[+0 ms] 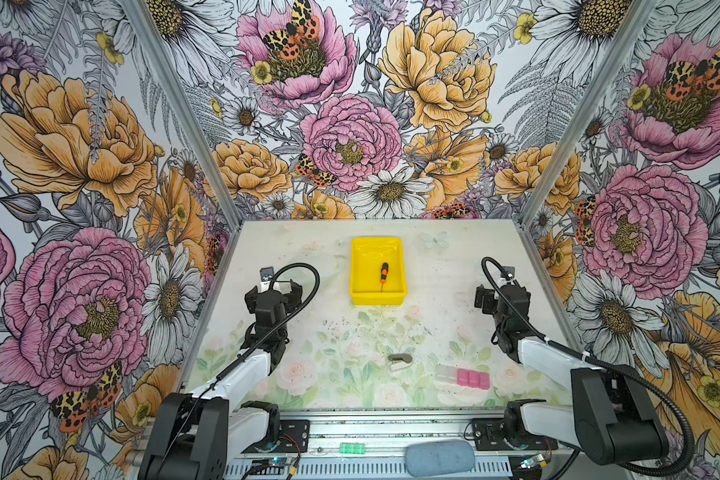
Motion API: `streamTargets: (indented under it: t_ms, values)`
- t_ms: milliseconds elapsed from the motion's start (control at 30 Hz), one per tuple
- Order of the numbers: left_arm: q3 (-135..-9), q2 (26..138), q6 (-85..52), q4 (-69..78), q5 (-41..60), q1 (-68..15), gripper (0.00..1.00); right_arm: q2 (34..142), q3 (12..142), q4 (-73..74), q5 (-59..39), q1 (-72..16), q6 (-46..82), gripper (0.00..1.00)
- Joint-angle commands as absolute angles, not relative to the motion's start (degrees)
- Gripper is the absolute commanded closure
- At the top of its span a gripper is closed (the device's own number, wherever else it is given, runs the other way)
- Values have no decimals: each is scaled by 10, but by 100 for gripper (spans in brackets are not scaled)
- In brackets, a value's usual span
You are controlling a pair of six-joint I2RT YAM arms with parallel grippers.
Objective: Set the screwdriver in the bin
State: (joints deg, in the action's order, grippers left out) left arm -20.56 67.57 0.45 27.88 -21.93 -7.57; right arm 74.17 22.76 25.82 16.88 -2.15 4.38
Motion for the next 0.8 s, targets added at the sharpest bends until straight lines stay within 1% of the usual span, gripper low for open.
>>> streamTargets:
  t_ms: [0,133,200,267,367,467,633,767]
  values:
    - [-202,746,27,402,-177,-69,1,781,255,349,134,-9,43,0]
    - [-236,812,60,433,-153,-67,1,813,276,351,108,-2,48,1]
    - [-242,842,57,454,-129,-53,1,826,278,356,103,-1,49,0]
    - [-239,841,38,448,-106,-34,1,837,279,362,98,1,51,0]
    - [-220,866,21,513,-89,-18,1,861,283,374,97,9,63,0]
    - [-223,885,7,520,-55,2,1,861,285,373,95,11,64,1]
    - [-217,887,4,534,-79,-2,1,862,284,373,97,10,63,1]
    - [-217,887,3,534,-80,-2,1,862,283,376,100,10,62,1]
